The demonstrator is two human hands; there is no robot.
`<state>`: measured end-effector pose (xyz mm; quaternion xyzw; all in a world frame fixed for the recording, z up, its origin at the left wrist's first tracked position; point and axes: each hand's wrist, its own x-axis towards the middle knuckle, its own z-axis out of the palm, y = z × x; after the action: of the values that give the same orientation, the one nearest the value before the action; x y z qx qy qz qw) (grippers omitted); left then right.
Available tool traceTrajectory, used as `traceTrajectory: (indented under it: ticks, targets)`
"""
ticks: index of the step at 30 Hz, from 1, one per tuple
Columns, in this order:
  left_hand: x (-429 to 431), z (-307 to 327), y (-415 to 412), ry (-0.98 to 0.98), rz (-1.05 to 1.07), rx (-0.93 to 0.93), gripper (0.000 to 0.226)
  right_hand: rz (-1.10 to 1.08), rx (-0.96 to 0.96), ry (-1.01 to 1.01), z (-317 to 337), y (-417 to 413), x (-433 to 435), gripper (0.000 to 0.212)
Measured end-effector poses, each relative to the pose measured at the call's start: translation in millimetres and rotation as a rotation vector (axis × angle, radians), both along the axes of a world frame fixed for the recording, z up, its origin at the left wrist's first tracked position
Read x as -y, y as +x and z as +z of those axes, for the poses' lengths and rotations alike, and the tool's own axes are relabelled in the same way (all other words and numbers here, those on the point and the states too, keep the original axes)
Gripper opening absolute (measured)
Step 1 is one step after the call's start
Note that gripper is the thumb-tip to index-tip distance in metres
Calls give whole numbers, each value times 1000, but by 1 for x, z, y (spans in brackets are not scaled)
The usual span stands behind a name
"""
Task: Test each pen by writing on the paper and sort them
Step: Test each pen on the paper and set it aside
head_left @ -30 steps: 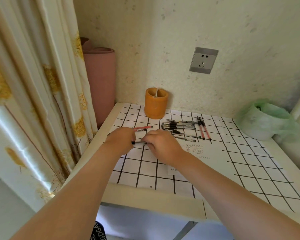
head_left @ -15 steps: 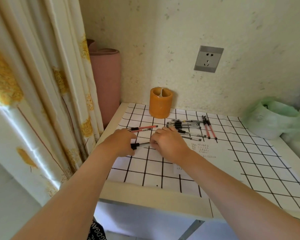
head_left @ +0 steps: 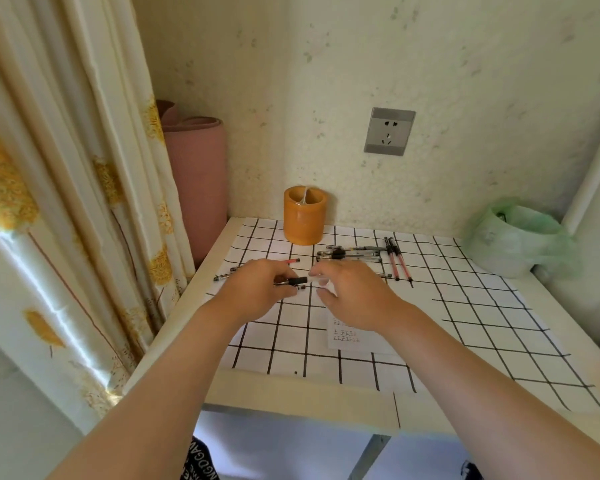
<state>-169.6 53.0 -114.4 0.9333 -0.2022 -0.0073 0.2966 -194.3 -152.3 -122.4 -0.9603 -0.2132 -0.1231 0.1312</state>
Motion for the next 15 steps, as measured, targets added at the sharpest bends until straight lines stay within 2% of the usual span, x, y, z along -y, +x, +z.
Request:
traceTrajectory:
  ticks: [2,5,11,15]
  targets:
    - [12,3,-5,-44,-19,19,18,22,-52,-1,4,-8,1,30]
    - [24,7,-12,-106,-19,42,22,-11,-29,-44,10,-13,15,24]
    - [49,5,-16,-73,-78,26,5,-86,-50,-3,10,-25,46,27]
    - [65,6,-19,-86,-116,-15,19,-97,-72,56,11,-27,51,29]
